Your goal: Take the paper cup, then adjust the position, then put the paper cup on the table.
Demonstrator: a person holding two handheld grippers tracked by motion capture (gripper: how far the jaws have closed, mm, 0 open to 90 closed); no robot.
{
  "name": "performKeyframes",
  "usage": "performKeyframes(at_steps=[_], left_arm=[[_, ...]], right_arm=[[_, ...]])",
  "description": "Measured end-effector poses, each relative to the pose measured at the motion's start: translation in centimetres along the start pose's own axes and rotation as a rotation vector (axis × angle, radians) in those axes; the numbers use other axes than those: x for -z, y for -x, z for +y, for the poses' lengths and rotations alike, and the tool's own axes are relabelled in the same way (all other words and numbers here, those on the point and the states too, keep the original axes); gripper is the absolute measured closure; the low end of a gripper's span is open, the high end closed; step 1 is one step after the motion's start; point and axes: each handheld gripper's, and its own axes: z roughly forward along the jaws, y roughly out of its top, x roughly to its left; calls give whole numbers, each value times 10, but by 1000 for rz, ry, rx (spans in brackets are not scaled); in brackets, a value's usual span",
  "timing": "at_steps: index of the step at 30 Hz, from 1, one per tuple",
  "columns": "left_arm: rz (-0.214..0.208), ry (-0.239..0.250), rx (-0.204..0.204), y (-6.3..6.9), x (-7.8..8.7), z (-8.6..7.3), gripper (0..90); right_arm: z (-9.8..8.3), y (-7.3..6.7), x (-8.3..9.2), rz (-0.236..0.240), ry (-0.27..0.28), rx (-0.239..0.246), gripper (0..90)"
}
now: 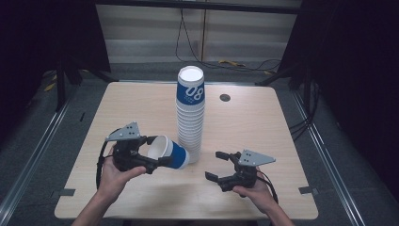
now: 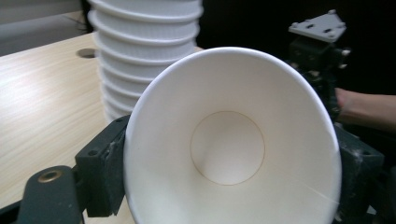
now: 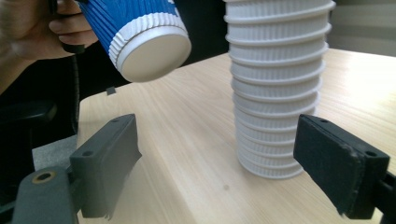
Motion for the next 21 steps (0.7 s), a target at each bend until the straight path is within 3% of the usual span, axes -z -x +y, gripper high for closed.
performKeyframes(at_steps=[4,10,15,21], left_arm=[[42,-8,3,-7,7,-1,167],[98,-61,7,-17,13,-1,167],[155,-73,13,-26,18,-1,167],[193,-81,34,-35,20,0,166]], right_arm=[[-1,4,3,-20,-3,-17,139],[-1,8,5,-48,-5,-19,141],[-2,11,6,-78,-39,-28,139],[-3,12,4,-93,-77,-32,139]])
